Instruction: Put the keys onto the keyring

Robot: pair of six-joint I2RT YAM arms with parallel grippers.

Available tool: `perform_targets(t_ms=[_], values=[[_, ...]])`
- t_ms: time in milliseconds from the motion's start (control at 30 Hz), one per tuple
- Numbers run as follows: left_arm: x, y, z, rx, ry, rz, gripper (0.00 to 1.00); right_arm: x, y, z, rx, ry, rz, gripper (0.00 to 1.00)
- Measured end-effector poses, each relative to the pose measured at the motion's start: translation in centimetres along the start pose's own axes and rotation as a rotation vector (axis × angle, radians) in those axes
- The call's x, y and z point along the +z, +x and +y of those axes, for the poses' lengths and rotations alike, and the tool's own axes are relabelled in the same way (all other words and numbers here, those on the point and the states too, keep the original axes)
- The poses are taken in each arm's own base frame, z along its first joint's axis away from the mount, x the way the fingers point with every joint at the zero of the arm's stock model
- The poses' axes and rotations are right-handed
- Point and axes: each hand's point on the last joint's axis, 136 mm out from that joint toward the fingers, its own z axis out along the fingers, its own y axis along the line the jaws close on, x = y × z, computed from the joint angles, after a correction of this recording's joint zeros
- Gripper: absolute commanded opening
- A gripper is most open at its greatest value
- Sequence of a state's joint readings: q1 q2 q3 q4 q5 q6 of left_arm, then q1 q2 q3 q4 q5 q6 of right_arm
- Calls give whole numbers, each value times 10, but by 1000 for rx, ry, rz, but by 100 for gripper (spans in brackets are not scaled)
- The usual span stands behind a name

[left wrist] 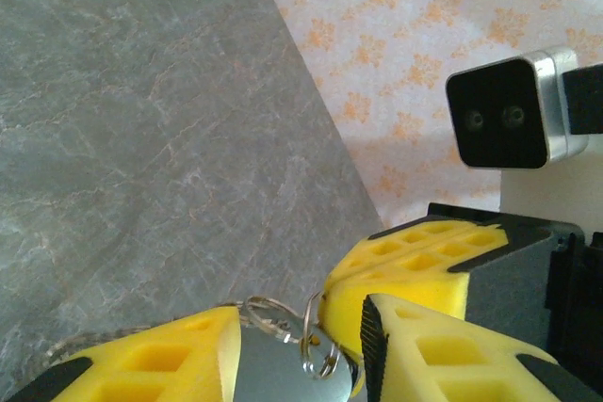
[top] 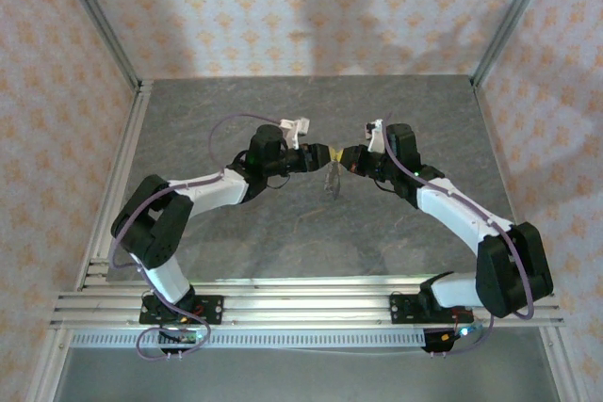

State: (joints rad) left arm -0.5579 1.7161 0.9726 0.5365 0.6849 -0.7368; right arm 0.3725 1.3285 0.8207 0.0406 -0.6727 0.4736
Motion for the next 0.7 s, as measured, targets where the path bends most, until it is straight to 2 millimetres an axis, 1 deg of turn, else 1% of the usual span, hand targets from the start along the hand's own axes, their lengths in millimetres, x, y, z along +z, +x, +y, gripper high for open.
perform_targets(t_ms=[167, 467, 567, 667, 700], values=[[3, 1, -9, 12, 26, 9, 32, 0, 0, 0, 0, 0, 0, 0], [5, 4, -11, 13, 30, 16, 31, 0, 1, -1, 2, 2, 3, 0], [5, 4, -11, 12, 30, 16, 26, 0, 1, -1, 2, 3, 3, 0], [5, 4, -11, 12, 30, 16, 24, 0, 1, -1, 2, 2, 2, 0], [5, 4, -11, 12, 30, 16, 21, 0, 1, -1, 2, 2, 3, 0]])
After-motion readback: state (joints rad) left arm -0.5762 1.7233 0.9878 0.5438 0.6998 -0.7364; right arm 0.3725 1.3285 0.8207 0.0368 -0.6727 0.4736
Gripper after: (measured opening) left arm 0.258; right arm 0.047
